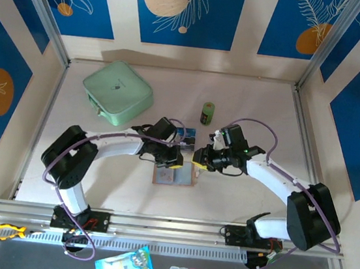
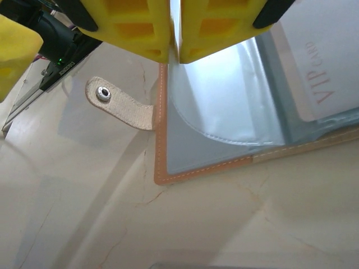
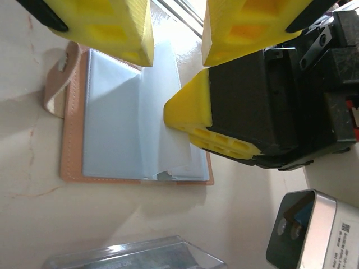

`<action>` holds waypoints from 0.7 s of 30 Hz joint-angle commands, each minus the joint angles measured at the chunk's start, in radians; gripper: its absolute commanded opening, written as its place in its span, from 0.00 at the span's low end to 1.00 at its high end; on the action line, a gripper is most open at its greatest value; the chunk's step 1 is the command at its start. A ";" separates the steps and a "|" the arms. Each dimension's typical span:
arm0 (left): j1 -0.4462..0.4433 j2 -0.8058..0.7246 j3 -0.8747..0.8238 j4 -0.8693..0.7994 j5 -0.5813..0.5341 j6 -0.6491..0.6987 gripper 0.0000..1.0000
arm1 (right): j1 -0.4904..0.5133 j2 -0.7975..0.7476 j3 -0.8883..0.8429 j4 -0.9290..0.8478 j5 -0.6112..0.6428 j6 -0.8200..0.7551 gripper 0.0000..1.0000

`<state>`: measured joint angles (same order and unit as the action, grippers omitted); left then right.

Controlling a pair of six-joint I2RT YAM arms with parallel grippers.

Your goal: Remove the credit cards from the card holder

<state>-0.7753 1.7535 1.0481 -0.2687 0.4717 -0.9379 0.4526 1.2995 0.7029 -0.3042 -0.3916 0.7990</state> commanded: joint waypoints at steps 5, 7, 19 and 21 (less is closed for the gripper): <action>-0.024 0.049 0.085 0.008 0.036 0.008 0.24 | -0.027 -0.050 -0.027 -0.045 -0.006 -0.028 0.29; -0.025 0.049 0.099 -0.002 0.032 0.019 0.25 | -0.029 -0.056 -0.029 -0.049 -0.006 -0.027 0.29; 0.002 -0.022 0.060 -0.033 -0.013 0.045 0.27 | -0.010 -0.032 -0.010 -0.030 -0.014 -0.006 0.29; 0.010 -0.040 0.031 -0.018 -0.012 0.039 0.27 | 0.002 -0.020 0.001 -0.029 -0.013 -0.003 0.29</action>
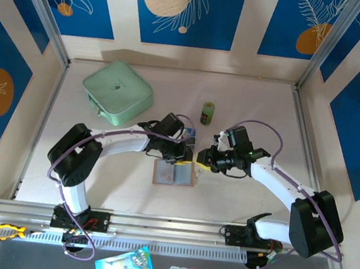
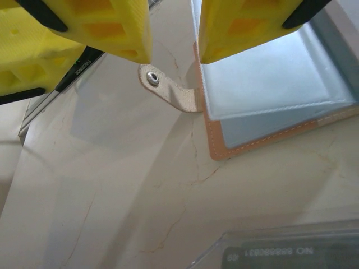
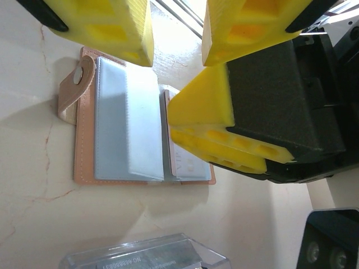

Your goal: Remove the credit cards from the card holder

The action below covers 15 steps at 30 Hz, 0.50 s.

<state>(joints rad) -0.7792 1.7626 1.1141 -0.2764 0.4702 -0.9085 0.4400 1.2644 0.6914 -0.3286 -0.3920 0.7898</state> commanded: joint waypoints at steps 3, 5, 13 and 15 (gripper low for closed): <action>0.028 -0.079 -0.070 -0.004 -0.016 0.009 0.28 | 0.039 0.037 0.029 0.003 -0.010 0.012 0.29; 0.039 -0.102 -0.094 -0.003 -0.024 0.010 0.27 | 0.059 0.057 0.041 0.012 -0.005 0.018 0.29; 0.092 -0.204 -0.211 -0.019 -0.061 0.032 0.25 | 0.154 0.181 0.112 0.040 0.009 0.032 0.28; 0.107 -0.226 -0.246 -0.024 -0.068 0.038 0.24 | 0.175 0.212 0.127 0.048 0.013 0.038 0.28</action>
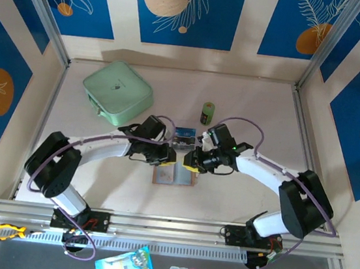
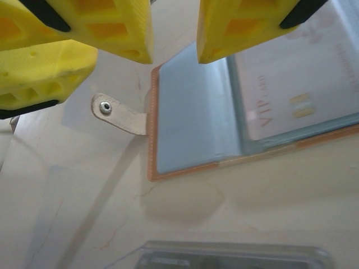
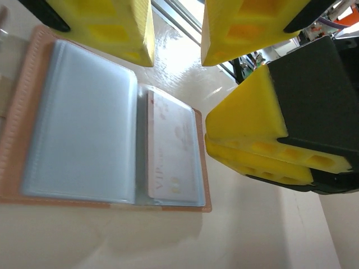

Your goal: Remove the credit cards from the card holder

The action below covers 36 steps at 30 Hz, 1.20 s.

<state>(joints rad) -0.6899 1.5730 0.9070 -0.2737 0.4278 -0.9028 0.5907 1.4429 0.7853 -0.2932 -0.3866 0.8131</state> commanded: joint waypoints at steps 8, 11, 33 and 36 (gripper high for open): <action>0.054 -0.095 -0.147 0.006 -0.017 0.033 0.20 | 0.075 0.147 0.065 0.063 0.020 0.034 0.26; 0.057 -0.096 -0.164 0.017 -0.017 0.029 0.17 | 0.080 0.188 0.060 0.080 0.015 0.036 0.25; 0.059 -0.018 -0.196 0.056 -0.003 0.036 0.07 | 0.108 0.215 0.102 0.025 0.062 0.020 0.24; 0.059 -0.013 -0.195 0.045 -0.011 0.045 0.06 | 0.110 0.225 0.112 0.047 0.040 0.032 0.24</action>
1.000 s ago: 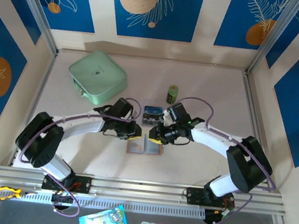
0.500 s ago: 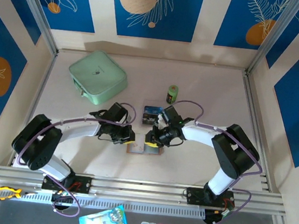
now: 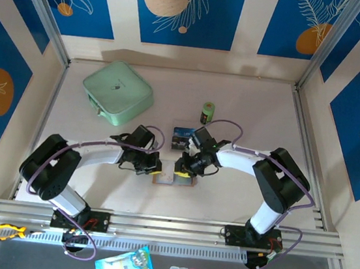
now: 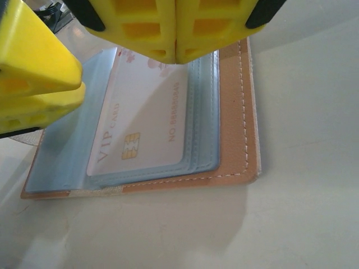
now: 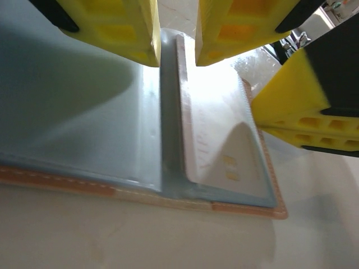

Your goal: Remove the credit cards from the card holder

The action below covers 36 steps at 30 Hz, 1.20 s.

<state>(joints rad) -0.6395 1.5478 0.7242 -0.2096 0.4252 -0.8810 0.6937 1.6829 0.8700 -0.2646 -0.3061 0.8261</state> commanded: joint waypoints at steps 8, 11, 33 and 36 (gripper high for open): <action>0.008 0.030 -0.026 -0.016 -0.014 0.027 0.06 | 0.009 0.027 0.046 0.049 -0.073 0.026 0.25; 0.008 0.029 -0.029 -0.020 -0.017 0.028 0.06 | 0.009 0.042 0.052 0.056 -0.077 0.026 0.25; 0.008 0.020 -0.036 -0.034 -0.028 0.029 0.06 | 0.048 0.108 0.126 -0.077 0.020 -0.046 0.25; 0.008 0.020 -0.035 -0.034 -0.027 0.028 0.06 | 0.059 0.110 0.138 -0.095 0.037 -0.054 0.26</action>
<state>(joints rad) -0.6388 1.5600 0.7132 -0.2047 0.4255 -0.8623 0.7399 1.7790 0.9829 -0.2951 -0.2955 0.8024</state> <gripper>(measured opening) 0.064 0.257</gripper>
